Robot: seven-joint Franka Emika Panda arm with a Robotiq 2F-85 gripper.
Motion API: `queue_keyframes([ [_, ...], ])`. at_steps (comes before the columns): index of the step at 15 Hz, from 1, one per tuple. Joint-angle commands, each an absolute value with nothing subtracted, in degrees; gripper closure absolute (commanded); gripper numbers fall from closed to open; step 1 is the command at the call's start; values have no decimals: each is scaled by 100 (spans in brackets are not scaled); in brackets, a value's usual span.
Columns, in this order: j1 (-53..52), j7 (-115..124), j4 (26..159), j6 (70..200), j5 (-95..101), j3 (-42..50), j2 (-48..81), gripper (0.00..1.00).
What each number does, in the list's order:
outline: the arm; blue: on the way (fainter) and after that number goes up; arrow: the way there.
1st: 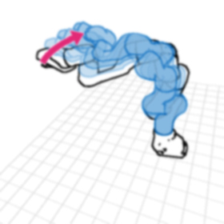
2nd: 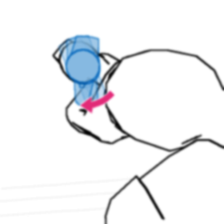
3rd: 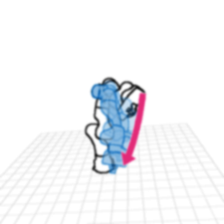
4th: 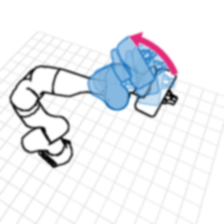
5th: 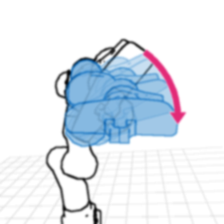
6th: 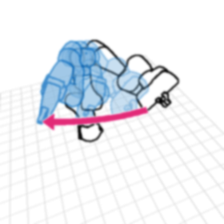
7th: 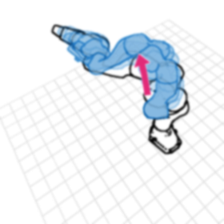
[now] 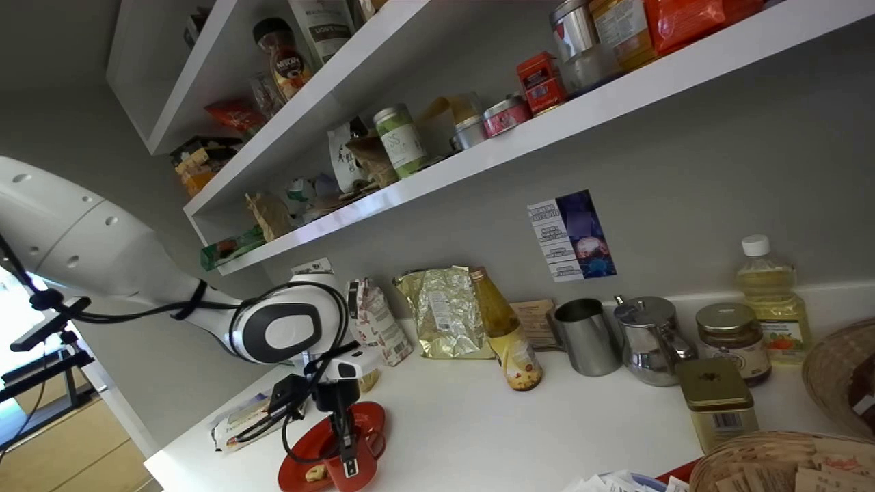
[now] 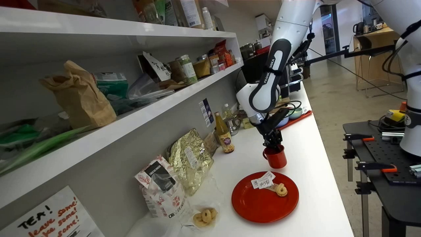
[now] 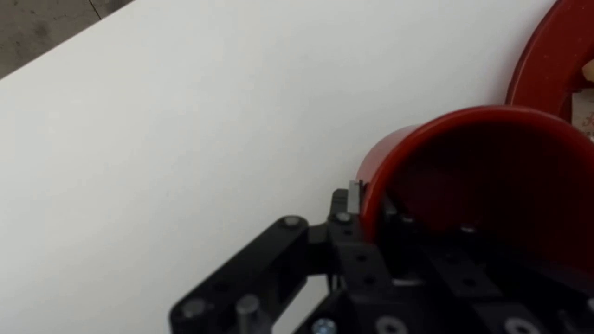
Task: Remove the red mug from the red plate.
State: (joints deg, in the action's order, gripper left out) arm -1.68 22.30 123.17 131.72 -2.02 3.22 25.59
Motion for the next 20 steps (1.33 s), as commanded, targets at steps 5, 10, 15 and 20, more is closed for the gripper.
queue_keyframes([
  [5,-164,2096,12225,13124,-277,349,2775,98],
  [10,-187,2140,12348,13215,-312,325,2832,98],
  [15,-208,2142,12419,13277,-342,303,2856,98],
  [20,-234,2201,12358,13160,-248,357,2871,79],
])
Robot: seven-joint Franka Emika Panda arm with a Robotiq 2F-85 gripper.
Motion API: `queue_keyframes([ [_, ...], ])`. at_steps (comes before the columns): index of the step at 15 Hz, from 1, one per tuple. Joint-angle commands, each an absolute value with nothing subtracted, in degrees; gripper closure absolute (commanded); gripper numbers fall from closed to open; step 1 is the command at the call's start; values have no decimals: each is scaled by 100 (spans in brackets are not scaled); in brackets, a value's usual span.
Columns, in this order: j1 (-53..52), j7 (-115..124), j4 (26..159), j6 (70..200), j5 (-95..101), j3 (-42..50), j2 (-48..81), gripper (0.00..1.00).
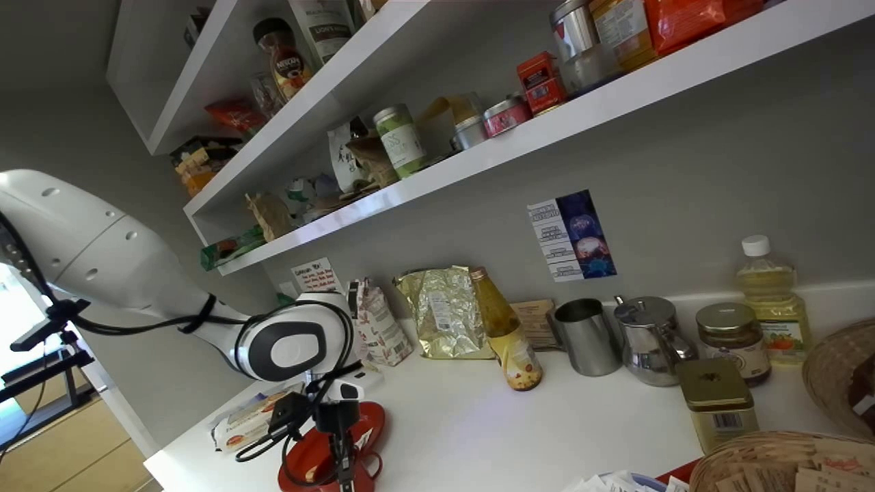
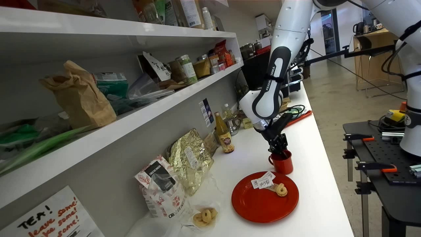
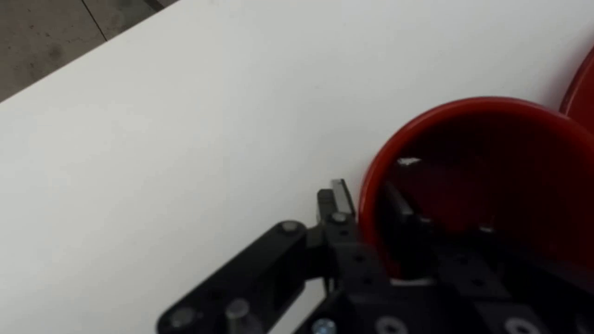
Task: Remove the red mug from the red plate.
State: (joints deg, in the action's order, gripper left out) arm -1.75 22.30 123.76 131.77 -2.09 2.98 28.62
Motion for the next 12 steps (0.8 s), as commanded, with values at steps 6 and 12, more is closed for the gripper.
queue_keyframes([
  [6,-218,2164,12512,13218,-282,339,2639,37],
  [12,-230,2203,12381,13162,-245,353,2761,37],
])
